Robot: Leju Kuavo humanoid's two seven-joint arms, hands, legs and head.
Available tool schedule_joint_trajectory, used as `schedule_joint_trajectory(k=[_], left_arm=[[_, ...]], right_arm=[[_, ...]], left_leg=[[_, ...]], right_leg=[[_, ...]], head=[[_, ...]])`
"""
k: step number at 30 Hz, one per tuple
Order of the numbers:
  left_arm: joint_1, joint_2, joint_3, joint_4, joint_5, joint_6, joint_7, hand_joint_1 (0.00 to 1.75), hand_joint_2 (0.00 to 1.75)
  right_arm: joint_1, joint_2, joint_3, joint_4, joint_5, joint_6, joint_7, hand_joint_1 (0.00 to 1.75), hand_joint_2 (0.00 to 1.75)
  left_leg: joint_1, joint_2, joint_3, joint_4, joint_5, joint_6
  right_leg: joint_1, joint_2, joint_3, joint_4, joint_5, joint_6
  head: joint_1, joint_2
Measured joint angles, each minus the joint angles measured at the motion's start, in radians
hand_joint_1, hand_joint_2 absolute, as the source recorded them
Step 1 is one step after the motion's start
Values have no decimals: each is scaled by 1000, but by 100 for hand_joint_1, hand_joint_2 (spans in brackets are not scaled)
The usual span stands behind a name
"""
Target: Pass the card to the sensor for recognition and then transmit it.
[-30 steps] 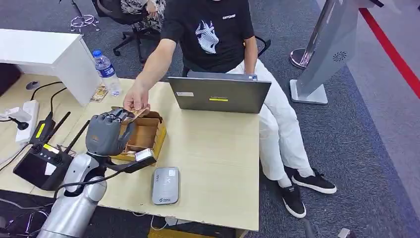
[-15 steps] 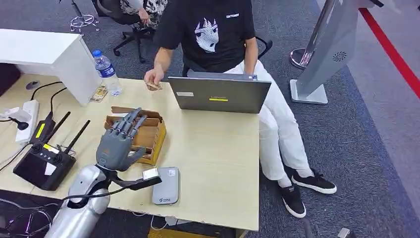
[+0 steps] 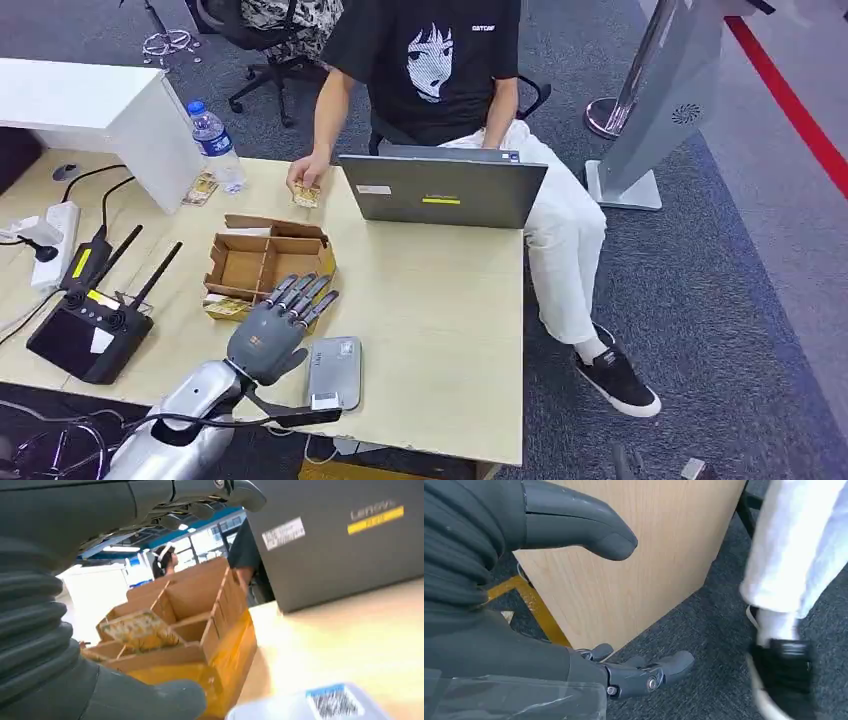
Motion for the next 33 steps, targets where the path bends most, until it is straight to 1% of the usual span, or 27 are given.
schedule_joint_trajectory(k=[4,6,9,19,22,25,29,33], left_arm=[[-7,6,-10,27,-14,16,42,0,175],[-16,6,-10,44,-41,39,92,0,175],[-33,5,-9,70,-64,57,135,0,175],[-47,1,-8,108,-72,63,145,0,175],[-48,-2,-6,113,-70,76,152,0,175],[-45,-6,10,114,-65,94,154,0,175],[-35,-9,39,113,-63,98,155,0,175],[-23,-9,60,111,-125,128,188,0,175]], right_arm=[[0,0,0,0,1,0,2,0,175],[0,0,-1,0,0,0,2,0,175],[2,0,-5,0,0,0,2,0,175],[3,0,-8,0,0,0,2,0,175],[4,0,-8,0,-1,0,2,0,175],[7,0,-11,0,-1,0,2,0,175],[11,0,-19,0,-1,0,1,0,175],[15,0,-26,0,-4,-1,0,0,175]], left_leg=[[0,0,0,0,0,0],[0,0,0,0,0,0],[0,0,0,0,0,0],[0,0,0,0,0,0],[0,0,0,0,0,0],[0,0,0,0,0,0],[0,0,0,0,0,0],[0,0,0,0,0,0]], right_leg=[[0,0,0,0,0,0],[0,0,0,0,0,0],[0,0,0,0,0,0],[0,0,0,0,0,0],[0,0,0,0,0,0],[0,0,0,0,0,0],[0,0,0,0,0,0],[0,0,0,0,0,0]], head=[[0,0],[0,0],[0,0],[0,0],[0,0],[0,0],[0,0],[0,0]])
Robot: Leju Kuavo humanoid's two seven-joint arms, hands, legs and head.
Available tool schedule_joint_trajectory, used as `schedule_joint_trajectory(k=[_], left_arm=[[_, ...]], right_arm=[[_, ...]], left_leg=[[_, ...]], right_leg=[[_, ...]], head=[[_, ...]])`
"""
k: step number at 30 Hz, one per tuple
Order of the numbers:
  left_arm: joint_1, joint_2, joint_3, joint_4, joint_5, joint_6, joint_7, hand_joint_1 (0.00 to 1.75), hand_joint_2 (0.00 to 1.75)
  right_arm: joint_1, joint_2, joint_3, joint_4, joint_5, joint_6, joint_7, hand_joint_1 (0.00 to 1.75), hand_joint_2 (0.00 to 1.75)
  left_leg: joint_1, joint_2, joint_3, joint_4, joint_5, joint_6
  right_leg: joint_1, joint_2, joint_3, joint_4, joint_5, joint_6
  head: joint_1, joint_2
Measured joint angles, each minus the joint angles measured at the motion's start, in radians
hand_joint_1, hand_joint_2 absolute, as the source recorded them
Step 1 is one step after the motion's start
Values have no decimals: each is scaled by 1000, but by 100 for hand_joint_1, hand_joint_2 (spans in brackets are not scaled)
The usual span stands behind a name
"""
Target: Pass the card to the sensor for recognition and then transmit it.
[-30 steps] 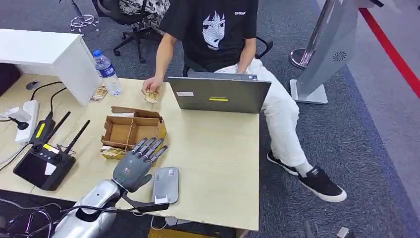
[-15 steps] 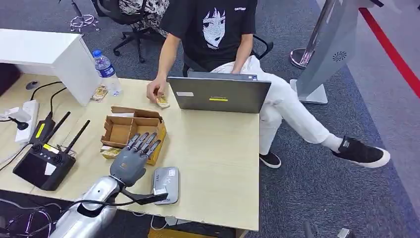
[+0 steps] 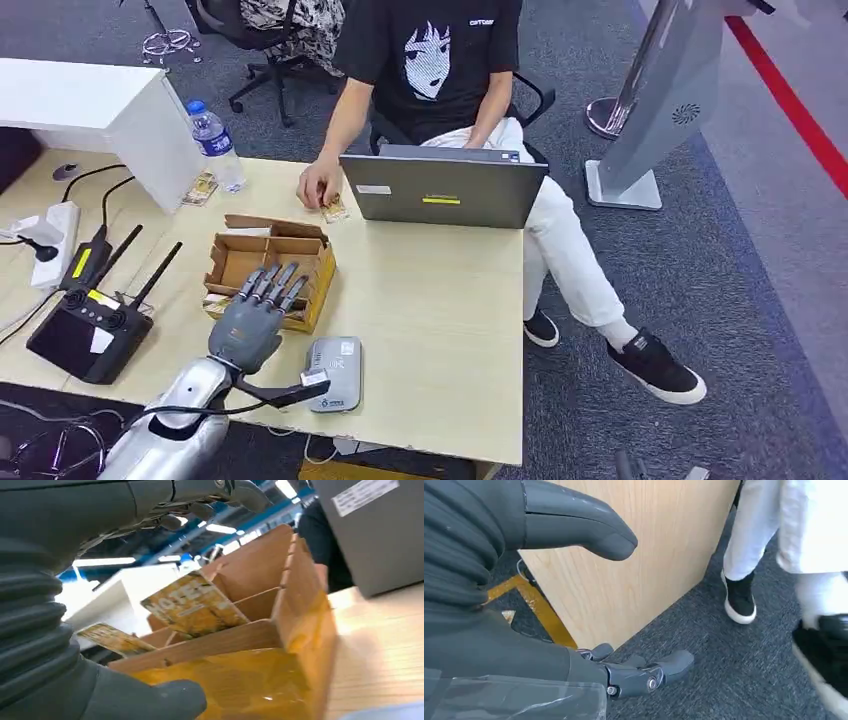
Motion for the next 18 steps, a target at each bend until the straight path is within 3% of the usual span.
schedule_joint_trajectory(k=[10,11,12,13,18], left_arm=[[32,9,35,-61,-9,-16,15,0,175],[34,10,39,-61,-8,-19,14,10,175],[35,11,43,-61,-7,-24,10,94,175],[37,11,47,-61,-6,-25,8,148,175],[36,12,53,-61,-5,-37,-1,169,175]], right_arm=[[14,0,-12,-3,-1,7,-5,0,175],[14,0,-13,-3,0,7,-5,0,175],[14,0,-14,-3,0,7,-5,0,175],[14,0,-14,-3,0,7,-5,0,175],[14,0,-16,-3,0,7,-5,0,175]], left_leg=[[0,0,-1,0,0,0],[0,0,0,0,0,0],[0,0,0,0,0,0],[0,0,0,0,0,0],[0,0,0,0,0,0]], right_leg=[[0,0,0,0,0,0],[0,0,0,0,0,0],[0,0,0,0,0,0],[0,0,0,0,0,0],[0,0,0,0,0,0]], head=[[0,0],[0,0],[0,0],[0,0],[0,0]])
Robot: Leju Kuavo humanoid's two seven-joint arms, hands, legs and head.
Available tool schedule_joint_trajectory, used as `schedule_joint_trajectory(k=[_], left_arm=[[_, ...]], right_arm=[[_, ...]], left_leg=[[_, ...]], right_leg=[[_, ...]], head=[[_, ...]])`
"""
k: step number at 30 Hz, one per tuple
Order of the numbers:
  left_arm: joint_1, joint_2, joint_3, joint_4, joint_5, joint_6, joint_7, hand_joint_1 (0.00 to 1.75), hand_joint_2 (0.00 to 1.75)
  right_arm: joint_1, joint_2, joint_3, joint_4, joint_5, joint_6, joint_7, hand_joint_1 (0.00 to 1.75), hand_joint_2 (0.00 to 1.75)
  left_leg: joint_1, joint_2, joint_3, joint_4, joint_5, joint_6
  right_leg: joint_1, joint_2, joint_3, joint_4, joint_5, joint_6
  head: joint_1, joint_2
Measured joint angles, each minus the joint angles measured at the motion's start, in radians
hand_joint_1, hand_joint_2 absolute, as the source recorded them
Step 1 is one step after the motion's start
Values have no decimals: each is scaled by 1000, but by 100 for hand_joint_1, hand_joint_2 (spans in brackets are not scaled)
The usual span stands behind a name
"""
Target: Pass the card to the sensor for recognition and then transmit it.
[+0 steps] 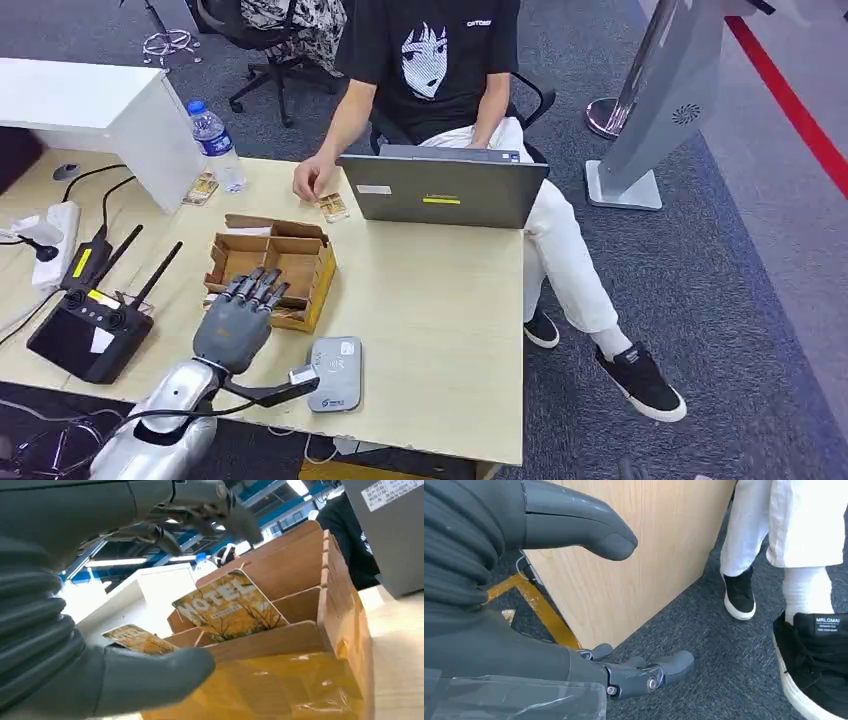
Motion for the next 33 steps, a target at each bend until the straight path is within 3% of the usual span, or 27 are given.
schedule_joint_trajectory(k=[10,14,19,24,33], left_arm=[[-33,-2,4,43,30,-45,-9,168,175],[-56,-4,5,83,31,-45,-11,175,175],[-92,-17,29,176,36,64,-28,175,175],[-93,-32,59,186,62,148,-46,175,175],[-111,-46,121,66,127,185,-88,175,175]], right_arm=[[-3,0,0,0,6,1,7,0,175],[-6,0,0,0,15,0,11,0,175],[-12,0,0,0,23,-8,14,0,175],[-12,0,0,0,23,-10,12,0,175],[-13,0,-1,0,24,-11,11,0,175]], left_leg=[[0,0,0,0,0,0],[0,0,0,0,0,0],[0,0,0,0,1,-1],[0,0,0,0,1,0],[0,0,-1,0,1,0]], right_leg=[[0,0,0,0,0,0],[0,-1,0,0,0,0],[0,-1,0,0,1,-2],[0,-1,0,0,2,-1],[0,-1,-1,0,2,-1]], head=[[-1,0],[0,0],[0,0],[0,0],[0,0]])
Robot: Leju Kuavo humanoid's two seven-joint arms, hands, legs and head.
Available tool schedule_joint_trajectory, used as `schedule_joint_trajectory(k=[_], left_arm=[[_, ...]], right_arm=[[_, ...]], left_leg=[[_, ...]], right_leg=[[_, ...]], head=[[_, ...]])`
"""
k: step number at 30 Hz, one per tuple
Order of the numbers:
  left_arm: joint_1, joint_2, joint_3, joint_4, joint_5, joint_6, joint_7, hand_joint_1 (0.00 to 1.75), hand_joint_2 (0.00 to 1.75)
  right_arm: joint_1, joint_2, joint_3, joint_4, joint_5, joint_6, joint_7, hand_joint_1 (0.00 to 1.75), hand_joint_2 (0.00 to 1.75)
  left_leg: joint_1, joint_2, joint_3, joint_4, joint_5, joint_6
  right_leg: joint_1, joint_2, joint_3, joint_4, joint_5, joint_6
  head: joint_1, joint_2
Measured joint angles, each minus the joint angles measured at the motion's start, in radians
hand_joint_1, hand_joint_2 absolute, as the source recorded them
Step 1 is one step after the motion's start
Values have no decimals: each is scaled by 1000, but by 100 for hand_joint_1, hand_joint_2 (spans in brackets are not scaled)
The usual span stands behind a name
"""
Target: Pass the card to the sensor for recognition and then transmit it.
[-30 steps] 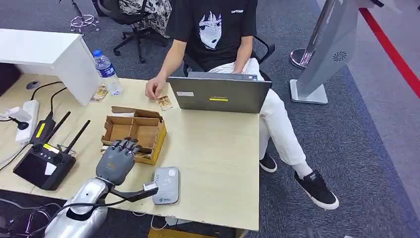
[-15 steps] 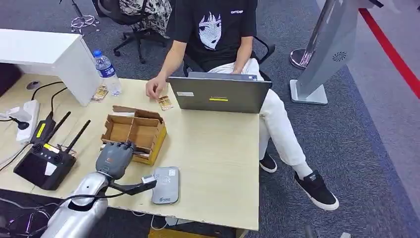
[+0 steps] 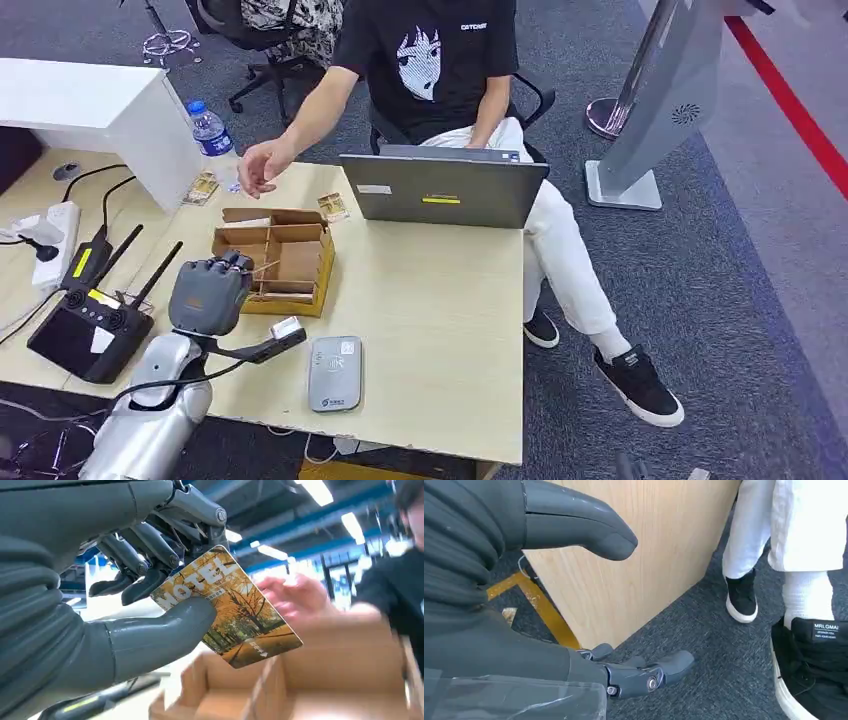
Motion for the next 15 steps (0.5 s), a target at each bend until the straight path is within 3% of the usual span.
schedule_joint_trajectory(k=[6,15], left_arm=[[-56,0,31,-58,27,-34,-10,175,175],[-86,0,34,-63,32,-62,-10,175,175]], right_arm=[[-6,0,0,0,11,-2,0,0,175],[-9,0,0,0,12,-2,0,0,175]], left_leg=[[0,0,0,0,1,0],[0,0,0,0,2,1]], right_leg=[[0,0,0,0,0,0],[0,0,0,0,1,0]], head=[[0,0],[0,0]])
